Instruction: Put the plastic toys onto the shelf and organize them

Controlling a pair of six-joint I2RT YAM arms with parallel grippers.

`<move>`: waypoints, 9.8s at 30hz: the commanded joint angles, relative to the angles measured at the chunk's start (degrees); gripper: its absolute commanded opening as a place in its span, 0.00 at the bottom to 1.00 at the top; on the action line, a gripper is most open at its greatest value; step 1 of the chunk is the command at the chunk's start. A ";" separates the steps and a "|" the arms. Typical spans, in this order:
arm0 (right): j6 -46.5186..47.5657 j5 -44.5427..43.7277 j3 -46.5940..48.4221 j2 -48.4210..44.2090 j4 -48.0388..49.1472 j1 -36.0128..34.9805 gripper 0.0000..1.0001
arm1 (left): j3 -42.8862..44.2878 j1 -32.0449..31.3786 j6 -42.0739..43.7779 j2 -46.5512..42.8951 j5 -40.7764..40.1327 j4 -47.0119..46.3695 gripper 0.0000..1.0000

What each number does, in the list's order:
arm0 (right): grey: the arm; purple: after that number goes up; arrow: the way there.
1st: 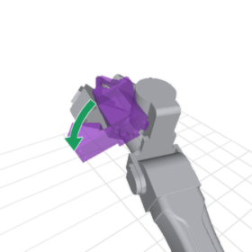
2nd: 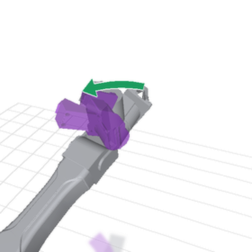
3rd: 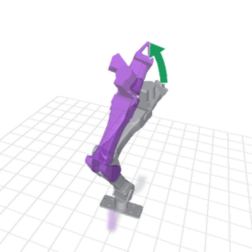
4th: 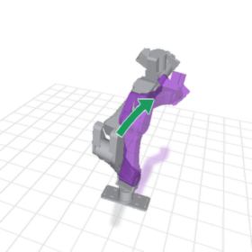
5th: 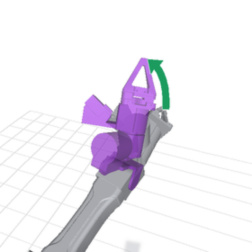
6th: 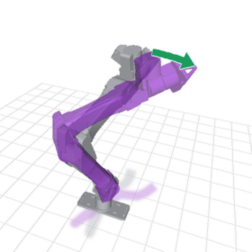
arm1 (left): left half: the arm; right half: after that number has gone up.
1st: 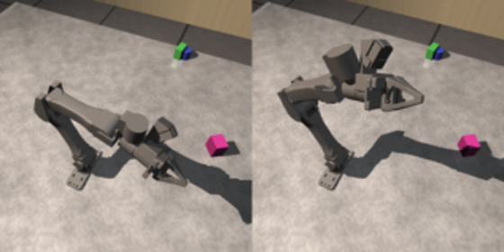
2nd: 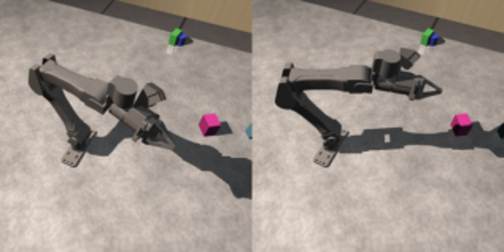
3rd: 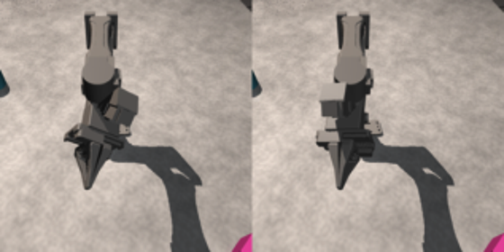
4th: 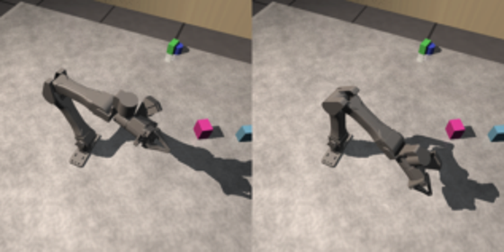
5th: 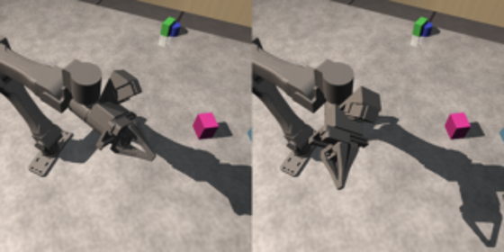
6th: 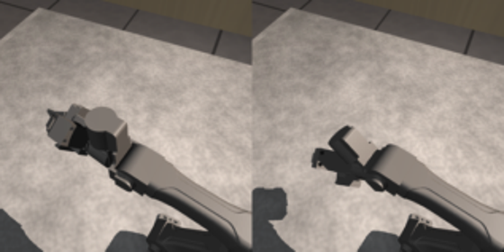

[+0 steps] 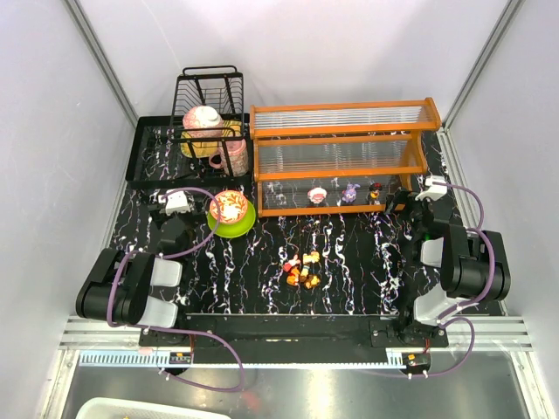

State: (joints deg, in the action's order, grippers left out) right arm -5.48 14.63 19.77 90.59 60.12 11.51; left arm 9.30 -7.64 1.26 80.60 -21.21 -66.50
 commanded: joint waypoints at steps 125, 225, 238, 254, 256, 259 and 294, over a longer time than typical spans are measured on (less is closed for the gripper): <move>-37.60 -14.72 18.11 -17.55 -77.26 -58.35 0.54 | 24.98 -31.38 -34.83 -40.17 15.58 85.22 0.99; -23.27 2.42 13.10 -21.16 -76.56 -61.17 0.51 | 23.66 -31.38 -38.17 -40.52 15.76 84.17 0.99; -25.20 2.33 12.49 -18.96 -75.23 -62.66 0.51 | 23.31 -31.38 -38.43 -39.99 16.03 83.73 0.99; -26.51 0.31 13.01 -16.67 -75.94 -63.36 0.48 | 23.22 -31.38 -38.35 -39.73 16.20 83.46 0.99; -26.95 -0.39 12.93 -16.67 -76.11 -63.45 0.48 | 23.31 -31.38 -38.26 -39.73 16.20 83.37 0.99; -27.39 -1.45 12.93 -16.50 -76.11 -63.36 0.48 | 23.48 -31.38 -38.35 -39.29 16.38 83.20 0.99; -24.50 -13.22 22.84 -15.45 -87.35 -66.43 0.20 | 23.04 -31.38 -38.17 -38.85 16.47 82.50 0.99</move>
State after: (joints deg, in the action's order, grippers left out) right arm -32.49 9.85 35.44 75.35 -21.15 -52.56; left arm 32.42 -38.74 -36.73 42.22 -5.13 19.16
